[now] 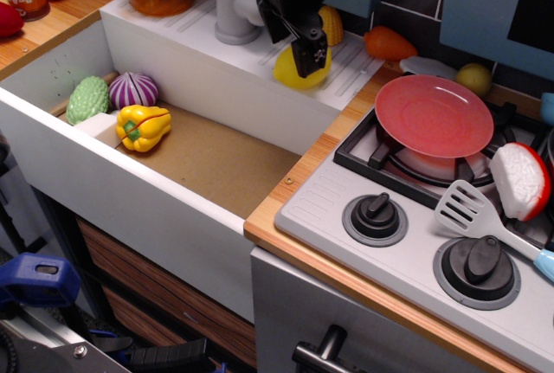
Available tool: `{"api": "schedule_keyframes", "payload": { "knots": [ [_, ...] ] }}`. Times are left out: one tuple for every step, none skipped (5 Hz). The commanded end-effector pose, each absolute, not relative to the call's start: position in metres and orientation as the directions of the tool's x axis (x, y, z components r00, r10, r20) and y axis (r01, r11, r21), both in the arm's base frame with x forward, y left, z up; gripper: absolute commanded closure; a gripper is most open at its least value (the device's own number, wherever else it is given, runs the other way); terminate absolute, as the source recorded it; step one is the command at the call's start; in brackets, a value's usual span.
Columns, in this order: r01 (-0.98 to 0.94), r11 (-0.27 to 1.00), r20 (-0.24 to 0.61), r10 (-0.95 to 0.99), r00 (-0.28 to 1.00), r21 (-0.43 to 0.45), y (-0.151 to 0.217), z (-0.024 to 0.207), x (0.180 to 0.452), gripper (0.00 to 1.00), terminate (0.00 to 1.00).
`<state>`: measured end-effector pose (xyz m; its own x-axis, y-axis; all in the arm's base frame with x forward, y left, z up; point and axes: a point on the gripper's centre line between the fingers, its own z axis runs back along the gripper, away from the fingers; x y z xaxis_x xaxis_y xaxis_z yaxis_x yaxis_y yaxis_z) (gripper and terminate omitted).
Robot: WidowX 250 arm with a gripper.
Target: Put lemon on plate
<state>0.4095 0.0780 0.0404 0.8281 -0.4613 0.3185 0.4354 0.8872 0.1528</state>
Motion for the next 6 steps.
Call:
{"api": "schedule_keyframes", "payload": {
  "knots": [
    [0.432,0.888,0.366,-0.460,0.809,0.161,0.090,0.052,0.434,0.00,0.00],
    [0.428,0.894,0.384,-0.443,0.810,0.128,0.088,0.042,0.437,0.00,0.00],
    [0.405,0.909,0.384,-0.410,0.827,0.098,0.080,0.041,0.433,1.00,0.00],
    [0.362,0.926,0.365,-0.375,0.852,0.107,0.063,0.064,0.420,1.00,0.00],
    [0.295,0.940,0.355,-0.338,0.871,0.171,0.036,0.087,0.385,1.00,0.00],
    [0.235,0.951,0.330,-0.292,0.898,0.202,0.015,0.114,0.372,1.00,0.00]
  ]
}}
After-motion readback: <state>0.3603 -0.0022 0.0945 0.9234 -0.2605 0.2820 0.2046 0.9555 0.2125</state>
